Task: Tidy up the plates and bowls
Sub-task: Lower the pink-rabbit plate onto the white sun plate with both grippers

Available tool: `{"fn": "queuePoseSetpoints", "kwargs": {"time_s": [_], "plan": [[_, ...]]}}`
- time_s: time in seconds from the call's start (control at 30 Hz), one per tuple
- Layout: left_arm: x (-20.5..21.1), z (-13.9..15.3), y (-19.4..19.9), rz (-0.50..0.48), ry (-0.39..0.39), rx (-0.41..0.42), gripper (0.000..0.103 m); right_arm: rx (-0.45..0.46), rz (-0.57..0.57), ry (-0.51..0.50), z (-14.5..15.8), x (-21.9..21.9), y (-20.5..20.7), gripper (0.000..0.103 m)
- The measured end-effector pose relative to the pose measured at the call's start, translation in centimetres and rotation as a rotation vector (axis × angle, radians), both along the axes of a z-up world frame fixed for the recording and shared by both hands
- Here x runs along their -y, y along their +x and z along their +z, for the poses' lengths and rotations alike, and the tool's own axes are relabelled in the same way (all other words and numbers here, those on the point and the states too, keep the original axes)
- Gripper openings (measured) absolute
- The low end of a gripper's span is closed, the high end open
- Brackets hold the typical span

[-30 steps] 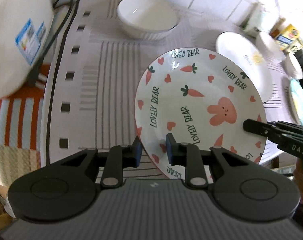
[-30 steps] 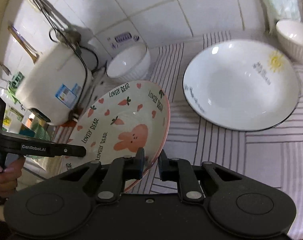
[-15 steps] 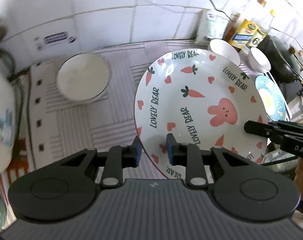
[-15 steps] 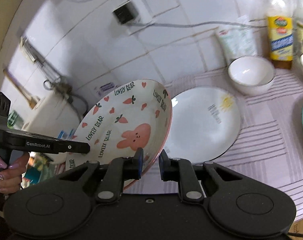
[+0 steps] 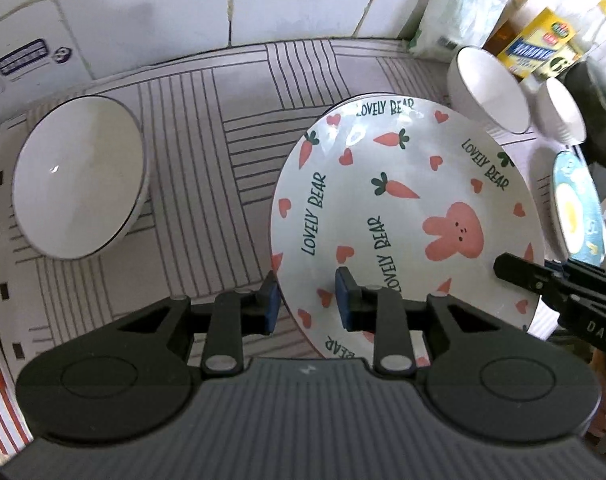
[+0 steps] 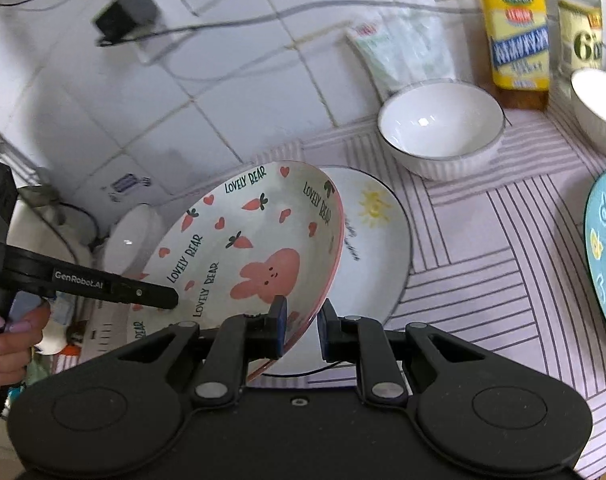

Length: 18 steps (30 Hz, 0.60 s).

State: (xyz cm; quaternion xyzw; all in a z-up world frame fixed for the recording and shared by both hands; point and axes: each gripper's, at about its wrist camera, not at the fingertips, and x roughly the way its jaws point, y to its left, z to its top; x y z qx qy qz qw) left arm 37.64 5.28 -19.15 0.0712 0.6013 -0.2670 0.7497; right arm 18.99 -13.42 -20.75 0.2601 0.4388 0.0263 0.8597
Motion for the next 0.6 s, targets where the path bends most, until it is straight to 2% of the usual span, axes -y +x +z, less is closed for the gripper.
{"fn": "queuePoseSetpoints", "kwargs": {"time_s": [0.27, 0.6], "plan": [[2.0, -1.9, 1.1, 0.013, 0.036, -0.045, 0.027, -0.073, -0.01, -0.017, -1.2, -1.0, 1.6, 0.021], [3.2, -2.5, 0.8, 0.048, 0.062, -0.037, 0.028, -0.163, 0.008, -0.147, -0.6, -2.9, 3.4, 0.03]]}}
